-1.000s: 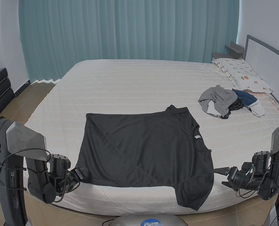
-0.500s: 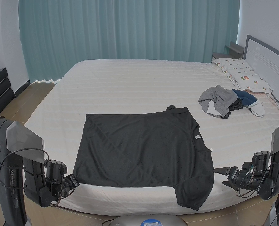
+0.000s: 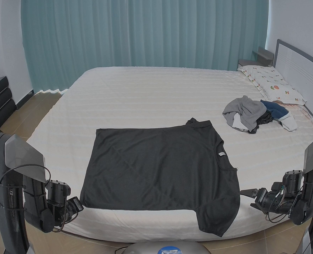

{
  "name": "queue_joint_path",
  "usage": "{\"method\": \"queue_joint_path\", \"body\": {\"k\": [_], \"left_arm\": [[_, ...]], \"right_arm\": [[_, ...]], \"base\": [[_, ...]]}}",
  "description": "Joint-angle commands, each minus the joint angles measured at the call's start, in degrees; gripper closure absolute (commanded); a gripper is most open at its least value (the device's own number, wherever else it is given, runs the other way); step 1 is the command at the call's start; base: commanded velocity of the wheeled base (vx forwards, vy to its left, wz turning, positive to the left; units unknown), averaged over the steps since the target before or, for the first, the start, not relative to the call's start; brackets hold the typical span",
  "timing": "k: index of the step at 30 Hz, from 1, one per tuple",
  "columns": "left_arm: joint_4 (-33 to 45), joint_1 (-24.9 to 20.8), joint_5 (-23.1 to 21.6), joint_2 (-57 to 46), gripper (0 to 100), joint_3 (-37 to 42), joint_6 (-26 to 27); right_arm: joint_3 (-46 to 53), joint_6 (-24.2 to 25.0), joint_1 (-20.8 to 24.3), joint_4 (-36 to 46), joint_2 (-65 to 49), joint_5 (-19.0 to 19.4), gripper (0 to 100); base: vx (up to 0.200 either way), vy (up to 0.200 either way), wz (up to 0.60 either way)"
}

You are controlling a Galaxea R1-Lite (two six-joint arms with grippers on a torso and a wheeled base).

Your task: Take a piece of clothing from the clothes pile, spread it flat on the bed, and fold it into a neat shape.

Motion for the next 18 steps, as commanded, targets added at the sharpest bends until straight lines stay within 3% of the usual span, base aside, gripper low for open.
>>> {"method": "queue_joint_path", "body": {"k": [1,9,15,16,18], "left_arm": [[-0.04,0.29,-0.07,0.01,100,-0.07,-0.24],[-4.17,0.29,-0.95,-1.40,100,-0.25,-3.14],[-4.43,0.47,-7.02,-3.68,100,1.25,-3.85],[-4.43,0.56,-7.10,-3.51,0,1.25,-3.85],[-4.43,0.47,-7.19,-3.16,0,1.25,-3.76]], "right_arm": [[0.92,-2.46,0.07,-0.58,2.00,-0.49,0],[0.92,-4.39,0.33,-0.67,3.67,-0.40,0],[0.92,-4.31,0.33,-0.67,3.67,-0.31,0],[0.92,-4.31,0.33,-0.67,3.58,-0.31,0],[0.92,-4.31,0.33,-0.67,3.58,-0.31,0]], "base": [[0.000,0.000,0.00],[0.000,0.000,0.00],[0.000,0.000,0.00],[0.000,0.000,0.00],[0.000,0.000,0.00]]}}
